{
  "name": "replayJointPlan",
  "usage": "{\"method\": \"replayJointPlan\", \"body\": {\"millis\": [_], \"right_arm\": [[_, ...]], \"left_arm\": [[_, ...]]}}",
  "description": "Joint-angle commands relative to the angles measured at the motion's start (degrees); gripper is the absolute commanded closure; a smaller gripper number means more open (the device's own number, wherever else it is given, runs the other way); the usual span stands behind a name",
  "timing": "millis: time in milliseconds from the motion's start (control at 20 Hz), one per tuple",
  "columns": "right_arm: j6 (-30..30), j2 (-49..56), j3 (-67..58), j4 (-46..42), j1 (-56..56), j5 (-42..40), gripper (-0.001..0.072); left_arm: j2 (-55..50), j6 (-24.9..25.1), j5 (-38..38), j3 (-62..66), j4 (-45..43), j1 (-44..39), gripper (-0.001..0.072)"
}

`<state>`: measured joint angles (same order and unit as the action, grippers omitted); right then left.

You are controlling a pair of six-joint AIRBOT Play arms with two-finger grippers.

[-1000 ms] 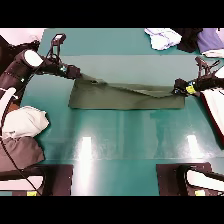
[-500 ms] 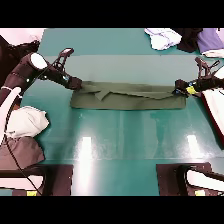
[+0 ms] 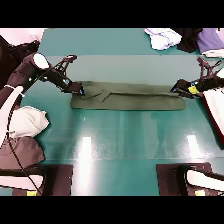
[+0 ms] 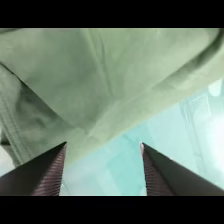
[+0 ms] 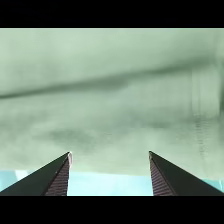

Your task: Fold the shirts.

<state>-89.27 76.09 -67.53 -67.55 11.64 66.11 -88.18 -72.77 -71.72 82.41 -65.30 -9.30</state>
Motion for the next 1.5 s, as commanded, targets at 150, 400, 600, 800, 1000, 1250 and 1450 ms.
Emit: {"method": "replayJointPlan", "body": {"millis": [150, 400, 600, 800, 1000, 1250, 1450], "right_arm": [[2.0, 1.2, -3.7, 0.6, 7.7, 8.9, 0.015], [10.8, 7.1, -7.5, 0.5, 14.4, 15.5, 0.015], [16.3, 13.7, -11.4, 8.8, 22.3, 15.8, 0.0135], [19.3, 22.1, -13.2, 17.0, 26.8, 20.1, 0.011], [22.6, 26.1, -13.2, 17.0, 24.7, 19.4, 0.011], [25.3, 28.9, -13.2, 17.2, 20.3, 19.8, 0.011], [25.9, 28.9, -13.2, 17.0, 16.2, 18.1, 0.0135]], "left_arm": [[0.1, -2.3, -1.6, 4.8, 4.2, 0.0, 0.0162], [0.1, -2.3, -0.9, 4.7, 8.6, 0.0, 0.0387], [0.1, -2.3, -0.3, 4.7, 10.6, 0.0, 0.0674], [0.0, -2.4, 1.9, 4.7, 11.8, 0.0, 0.0674], [0.0, -3.8, 3.0, 4.7, 11.8, 0.0, 0.0674], [0.0, -3.8, 3.3, 4.7, 11.5, -0.9, 0.0675], [-0.3, -3.8, 7.4, 4.7, 11.4, -7.0, 0.0675]]}}
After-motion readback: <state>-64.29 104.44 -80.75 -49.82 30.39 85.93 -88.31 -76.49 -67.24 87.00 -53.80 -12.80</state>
